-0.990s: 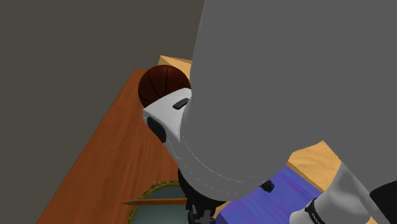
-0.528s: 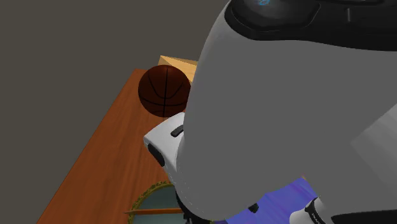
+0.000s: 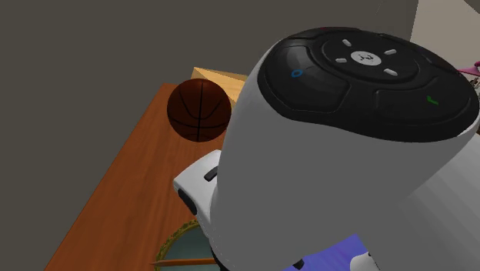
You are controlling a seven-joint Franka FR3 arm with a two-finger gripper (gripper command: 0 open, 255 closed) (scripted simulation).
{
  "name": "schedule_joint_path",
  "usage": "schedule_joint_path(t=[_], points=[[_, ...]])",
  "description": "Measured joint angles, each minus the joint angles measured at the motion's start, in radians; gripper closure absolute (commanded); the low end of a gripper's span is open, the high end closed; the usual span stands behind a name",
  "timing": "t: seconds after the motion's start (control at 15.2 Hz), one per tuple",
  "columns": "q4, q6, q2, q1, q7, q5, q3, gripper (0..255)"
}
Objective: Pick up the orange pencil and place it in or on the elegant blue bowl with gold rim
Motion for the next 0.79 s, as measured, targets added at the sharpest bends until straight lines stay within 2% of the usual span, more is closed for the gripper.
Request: schedule_joint_path(t=[0.07,0.13,0.53,0.79], points=[[0.0,0.0,0.0,0.0,0.0,0.0,0.0,255],[0.0,0.0,0.0,0.0,0.0,0.0,0.0,0],[0.0,0.0,0.0,0.0,0.0,0.0,0.0,0],[0.08,-0.089,-0.014,0.006,-0.012,0.017,0.005,0]])
